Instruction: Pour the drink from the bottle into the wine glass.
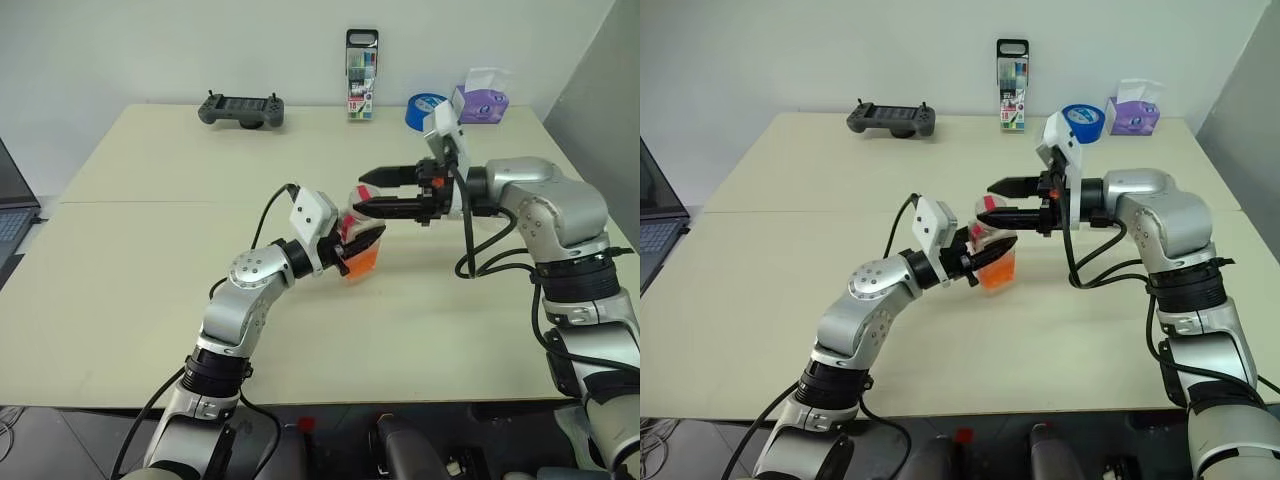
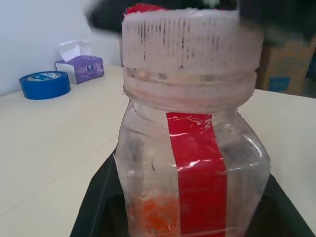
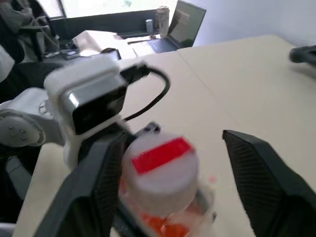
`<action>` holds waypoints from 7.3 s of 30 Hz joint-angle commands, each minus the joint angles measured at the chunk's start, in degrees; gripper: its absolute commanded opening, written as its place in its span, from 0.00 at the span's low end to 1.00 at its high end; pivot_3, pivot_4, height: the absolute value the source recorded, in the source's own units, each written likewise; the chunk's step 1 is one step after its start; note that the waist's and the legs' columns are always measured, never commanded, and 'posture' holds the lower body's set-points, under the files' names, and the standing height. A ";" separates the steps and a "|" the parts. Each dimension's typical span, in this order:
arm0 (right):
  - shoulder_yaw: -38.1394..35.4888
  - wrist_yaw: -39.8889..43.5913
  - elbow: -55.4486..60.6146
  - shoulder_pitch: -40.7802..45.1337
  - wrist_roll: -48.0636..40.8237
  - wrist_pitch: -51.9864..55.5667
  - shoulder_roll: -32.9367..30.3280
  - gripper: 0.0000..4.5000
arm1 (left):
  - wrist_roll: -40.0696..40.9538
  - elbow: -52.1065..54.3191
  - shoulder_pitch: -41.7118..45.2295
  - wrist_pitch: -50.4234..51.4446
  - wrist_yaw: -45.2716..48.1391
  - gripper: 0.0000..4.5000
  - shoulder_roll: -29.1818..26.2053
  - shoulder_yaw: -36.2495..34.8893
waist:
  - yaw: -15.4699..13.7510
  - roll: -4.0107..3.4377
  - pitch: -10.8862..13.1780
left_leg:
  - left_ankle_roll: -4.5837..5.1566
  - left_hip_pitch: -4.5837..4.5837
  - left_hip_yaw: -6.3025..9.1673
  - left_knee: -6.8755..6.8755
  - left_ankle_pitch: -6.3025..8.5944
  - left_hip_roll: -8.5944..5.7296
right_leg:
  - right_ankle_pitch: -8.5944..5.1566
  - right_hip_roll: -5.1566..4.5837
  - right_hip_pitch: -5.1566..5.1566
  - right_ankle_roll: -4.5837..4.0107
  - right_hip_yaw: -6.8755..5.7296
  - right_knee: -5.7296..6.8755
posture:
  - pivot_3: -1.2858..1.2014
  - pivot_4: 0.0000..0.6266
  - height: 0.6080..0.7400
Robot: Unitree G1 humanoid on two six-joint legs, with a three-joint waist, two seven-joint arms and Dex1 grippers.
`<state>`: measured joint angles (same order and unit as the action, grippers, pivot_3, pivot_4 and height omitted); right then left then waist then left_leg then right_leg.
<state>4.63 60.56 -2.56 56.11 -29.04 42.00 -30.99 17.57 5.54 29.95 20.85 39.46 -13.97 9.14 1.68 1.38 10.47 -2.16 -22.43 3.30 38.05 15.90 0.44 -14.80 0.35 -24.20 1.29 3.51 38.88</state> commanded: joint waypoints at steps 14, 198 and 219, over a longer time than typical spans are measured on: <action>-8.96 -48.77 40.88 -13.51 2.85 23.67 16.65 0.89 | -0.37 -0.16 0.83 -1.58 0.65 0.38 0.02 -0.22 | 0.08 -0.01 0.00 | -0.04 -0.06 0.32 0.02 -0.02 0.03 | 0.00 -0.01 -0.04 0.00 0.05 0.10 | 0.52 0.24 1.00; -2.34 -49.00 42.43 -23.33 -7.51 29.56 18.84 1.00 | -3.99 -55.82 18.59 -28.48 -19.43 0.52 -15.52 -27.56 | 0.18 -0.15 -0.03 | -0.20 -0.33 1.07 -0.02 -0.20 0.02 | 0.06 0.04 0.04 -0.14 -1.27 0.07 | 0.52 0.24 1.00; -6.30 -49.88 40.06 -23.65 -7.07 27.48 16.88 1.00 | -6.23 -32.05 -0.65 -23.21 -27.65 1.00 -11.42 -26.04 | 0.15 -0.15 -0.04 | -0.22 -0.30 1.16 -0.03 -0.21 0.03 | 0.07 -0.11 0.03 -0.15 -1.19 0.10 | 0.52 0.24 1.00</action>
<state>0.35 10.94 36.92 32.06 -36.45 71.01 -13.74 11.56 -32.84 31.02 -3.47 13.73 -25.81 -16.57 1.83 1.23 10.43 -2.38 -22.73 4.47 38.02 15.69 0.45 -14.73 0.19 -24.16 1.14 2.33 38.98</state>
